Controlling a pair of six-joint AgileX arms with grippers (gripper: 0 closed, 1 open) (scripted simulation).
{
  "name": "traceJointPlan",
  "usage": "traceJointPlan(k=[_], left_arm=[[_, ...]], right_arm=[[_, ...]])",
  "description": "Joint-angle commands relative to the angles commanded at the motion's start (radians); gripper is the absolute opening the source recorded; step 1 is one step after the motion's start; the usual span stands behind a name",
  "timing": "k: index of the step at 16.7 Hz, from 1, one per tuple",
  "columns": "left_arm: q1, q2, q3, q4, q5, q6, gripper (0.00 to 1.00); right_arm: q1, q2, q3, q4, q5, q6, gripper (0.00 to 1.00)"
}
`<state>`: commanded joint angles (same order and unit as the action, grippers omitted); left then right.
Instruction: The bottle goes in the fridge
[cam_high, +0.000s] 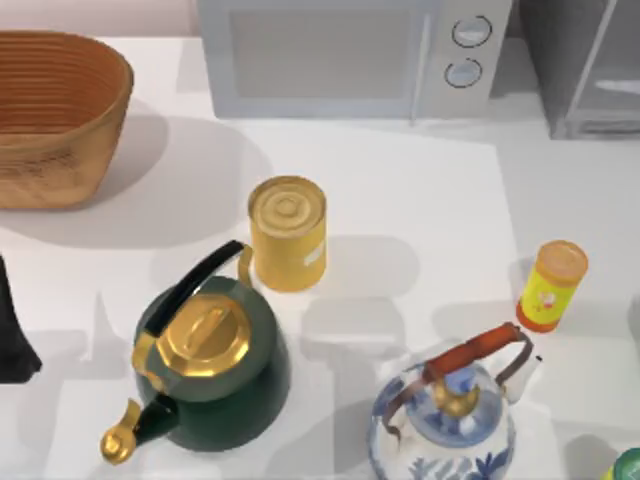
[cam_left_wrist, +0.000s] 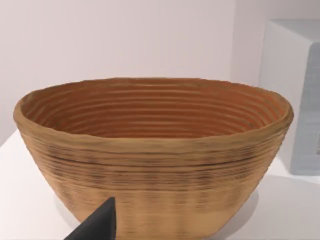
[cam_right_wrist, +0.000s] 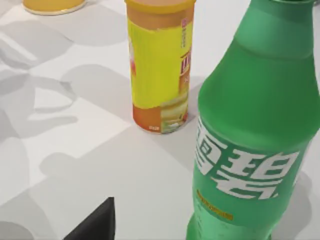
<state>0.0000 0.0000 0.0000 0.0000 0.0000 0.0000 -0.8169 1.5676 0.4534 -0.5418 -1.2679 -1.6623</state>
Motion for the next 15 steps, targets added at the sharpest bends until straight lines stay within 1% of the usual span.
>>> traceJointPlan(k=[2, 5, 9, 15], left_arm=[[0.000, 0.000, 0.000, 0.000, 0.000, 0.000, 1.00], [0.000, 0.000, 0.000, 0.000, 0.000, 0.000, 1.00], [0.000, 0.000, 0.000, 0.000, 0.000, 0.000, 1.00], [0.000, 0.000, 0.000, 0.000, 0.000, 0.000, 1.00]], right_arm=[[0.003, 0.001, 0.002, 0.011, -0.001, 0.011, 1.00], [0.025, 0.009, 0.008, 0.099, -0.002, 0.101, 1.00], [0.078, 0.012, -0.004, 0.303, 0.006, 0.301, 1.00], [0.188, 0.013, -0.082, 0.704, 0.040, 0.643, 1.00]])
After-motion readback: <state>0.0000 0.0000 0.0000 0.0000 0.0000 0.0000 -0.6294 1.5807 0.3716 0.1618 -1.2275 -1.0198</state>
